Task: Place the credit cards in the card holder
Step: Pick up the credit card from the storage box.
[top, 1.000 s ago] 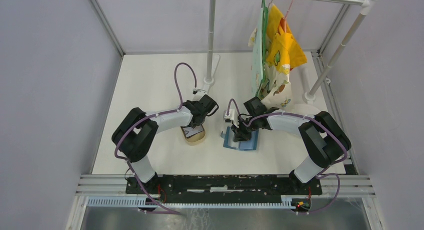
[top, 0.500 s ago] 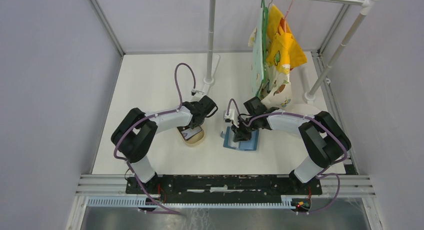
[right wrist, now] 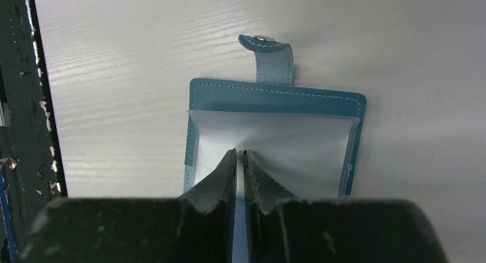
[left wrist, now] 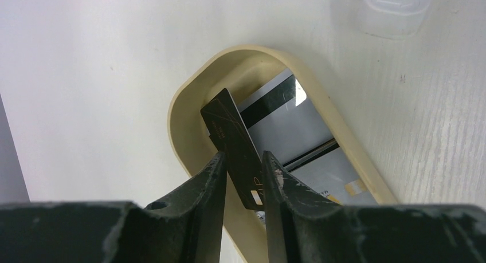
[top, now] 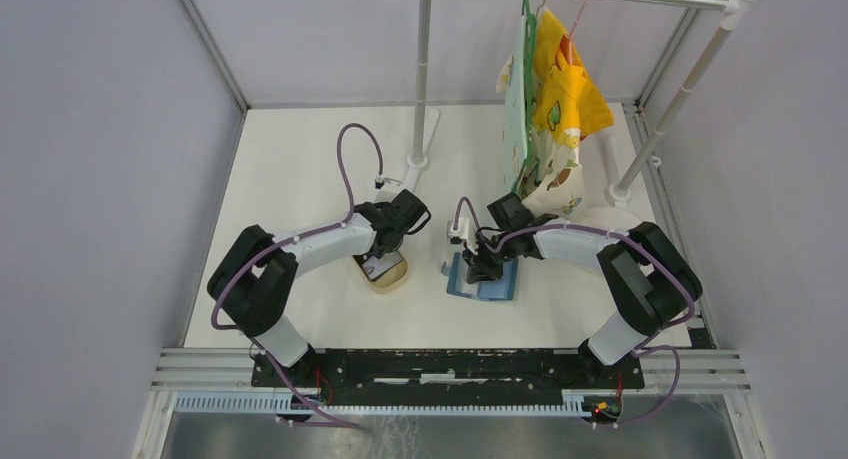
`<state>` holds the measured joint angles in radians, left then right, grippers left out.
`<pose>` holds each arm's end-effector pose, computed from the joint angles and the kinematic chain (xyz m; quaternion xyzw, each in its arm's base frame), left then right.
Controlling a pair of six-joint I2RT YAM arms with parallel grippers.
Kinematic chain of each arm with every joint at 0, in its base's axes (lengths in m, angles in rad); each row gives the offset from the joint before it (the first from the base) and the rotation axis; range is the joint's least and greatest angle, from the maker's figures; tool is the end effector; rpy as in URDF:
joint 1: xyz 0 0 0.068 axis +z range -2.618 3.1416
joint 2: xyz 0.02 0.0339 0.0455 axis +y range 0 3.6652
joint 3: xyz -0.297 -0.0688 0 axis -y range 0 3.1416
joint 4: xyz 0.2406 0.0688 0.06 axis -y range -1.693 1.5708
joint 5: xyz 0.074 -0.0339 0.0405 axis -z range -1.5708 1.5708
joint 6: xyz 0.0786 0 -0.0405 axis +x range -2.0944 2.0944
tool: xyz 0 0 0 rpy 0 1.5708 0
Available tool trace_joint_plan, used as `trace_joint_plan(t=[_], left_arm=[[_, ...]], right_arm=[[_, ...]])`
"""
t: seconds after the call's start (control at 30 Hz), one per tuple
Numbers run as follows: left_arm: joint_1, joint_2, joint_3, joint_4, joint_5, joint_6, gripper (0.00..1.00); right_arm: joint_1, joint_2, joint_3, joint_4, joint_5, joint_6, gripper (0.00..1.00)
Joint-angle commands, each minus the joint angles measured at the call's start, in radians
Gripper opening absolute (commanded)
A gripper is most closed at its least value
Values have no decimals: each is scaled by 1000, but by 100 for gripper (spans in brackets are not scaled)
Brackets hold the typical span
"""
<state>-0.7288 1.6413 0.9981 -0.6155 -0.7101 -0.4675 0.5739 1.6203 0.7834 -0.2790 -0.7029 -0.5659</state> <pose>0.2657 -0.1685 0.1863 0.0671 0.9254 0.2017 0.3138 0.2237 0.2051 0.1513 -0.5589 0.7282 0.3362 0.2104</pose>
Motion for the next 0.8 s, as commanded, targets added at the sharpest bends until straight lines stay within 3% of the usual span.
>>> trace_joint_plan(t=[0.0,0.27,0.77], left_arm=[[-1,-60,-20,-20,-37,-67,35],[0,-92,-34,-48,-38,-99,26],[0,-164,-90,-73,-37,-153,26]], right_arm=[[-3,-3,34,6,-20,-11,14],[-4,-4,34,5,-20,-12,14],[-3,-6,34,5,-21,-9,14]])
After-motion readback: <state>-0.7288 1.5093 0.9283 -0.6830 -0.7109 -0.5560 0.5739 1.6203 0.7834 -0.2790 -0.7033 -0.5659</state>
